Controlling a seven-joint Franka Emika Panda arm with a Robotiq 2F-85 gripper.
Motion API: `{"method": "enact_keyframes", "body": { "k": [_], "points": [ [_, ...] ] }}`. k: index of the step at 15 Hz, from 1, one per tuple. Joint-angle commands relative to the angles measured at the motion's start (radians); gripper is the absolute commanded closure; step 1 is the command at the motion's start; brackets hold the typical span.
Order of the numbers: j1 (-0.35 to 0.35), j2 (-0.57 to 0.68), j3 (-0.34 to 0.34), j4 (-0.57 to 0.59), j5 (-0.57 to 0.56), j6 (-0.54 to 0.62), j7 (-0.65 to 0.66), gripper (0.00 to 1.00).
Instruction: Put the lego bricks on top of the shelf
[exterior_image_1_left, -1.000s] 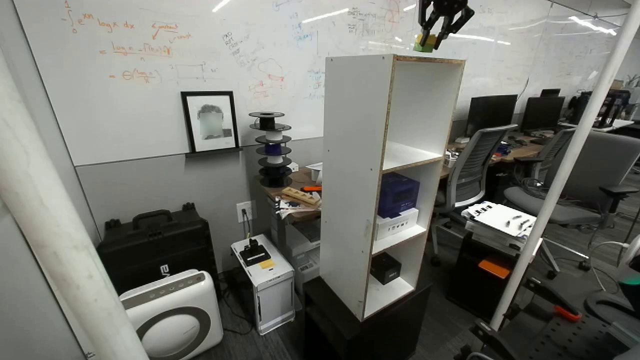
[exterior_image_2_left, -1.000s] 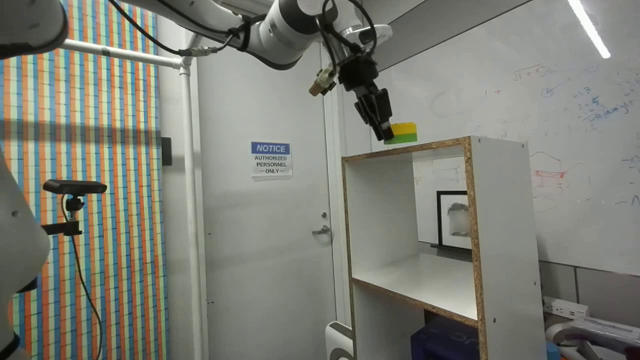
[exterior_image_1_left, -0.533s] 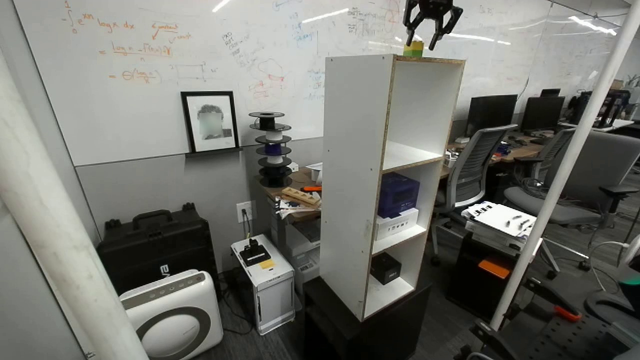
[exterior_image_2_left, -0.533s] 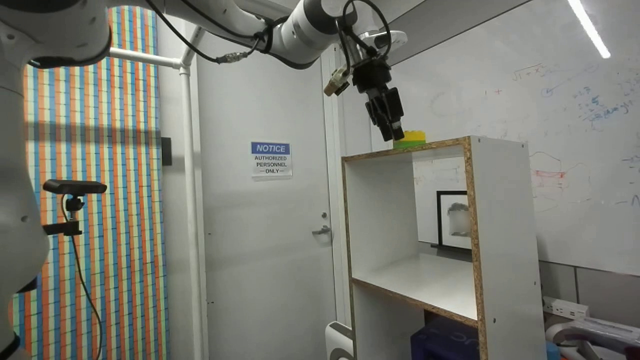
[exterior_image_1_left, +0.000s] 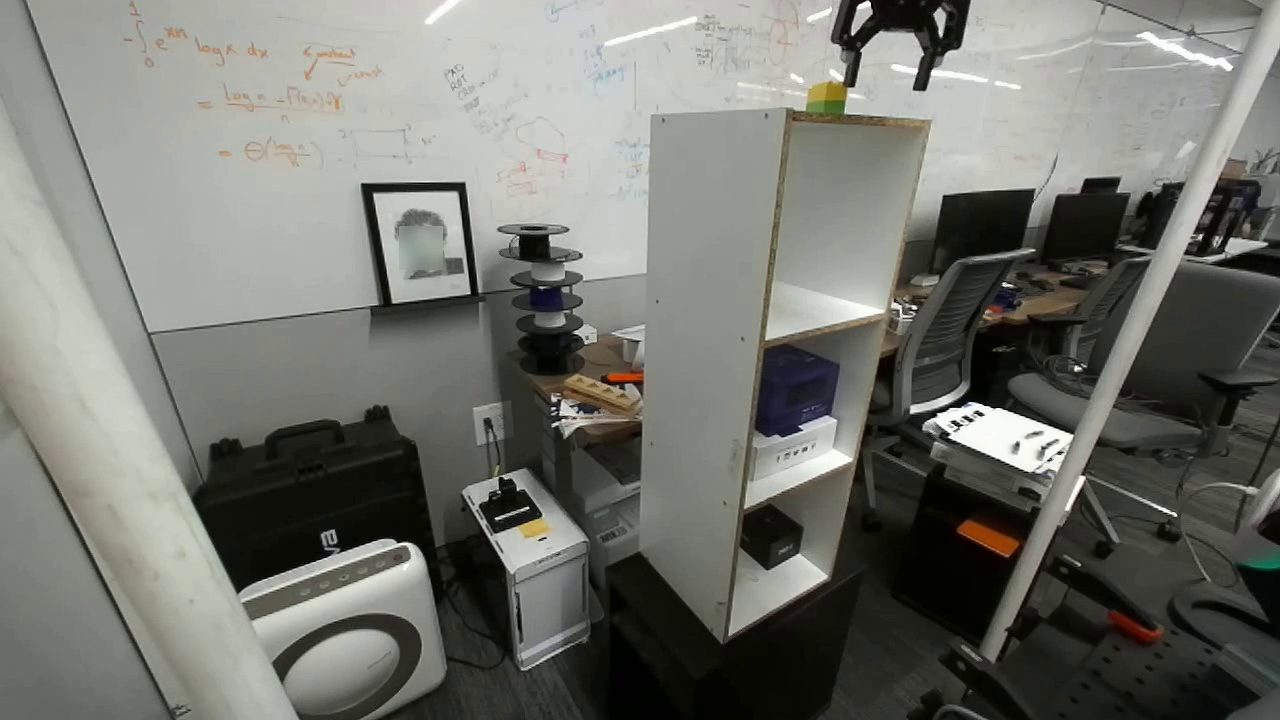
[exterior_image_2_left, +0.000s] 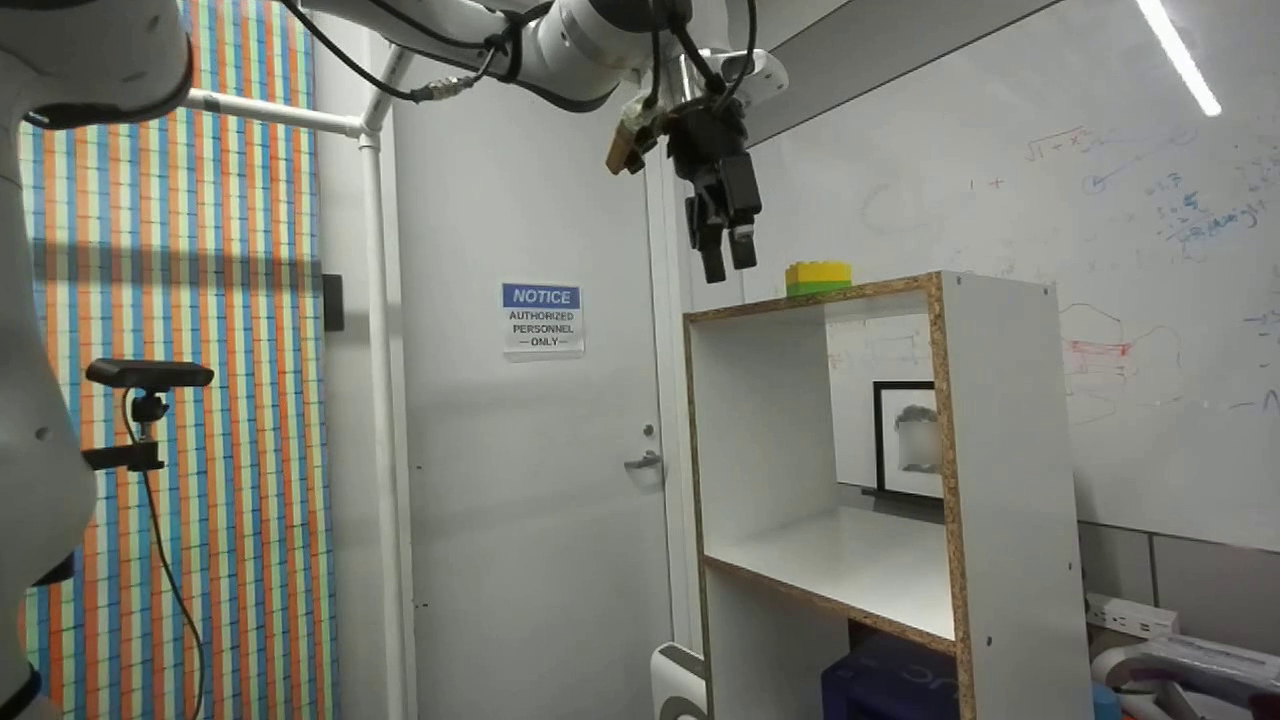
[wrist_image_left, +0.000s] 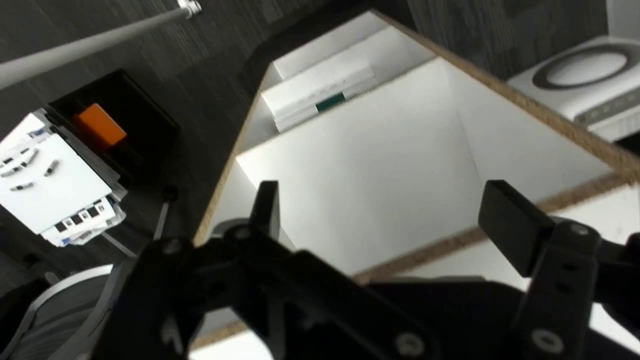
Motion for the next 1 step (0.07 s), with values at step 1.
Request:
{"method": "enact_keyframes", "body": {
  "k": [1],
  "points": [
    [-0.003,-0.112,-0.016,-0.213,-0.064,-0.067,-0.107,0.00]
  ]
}}
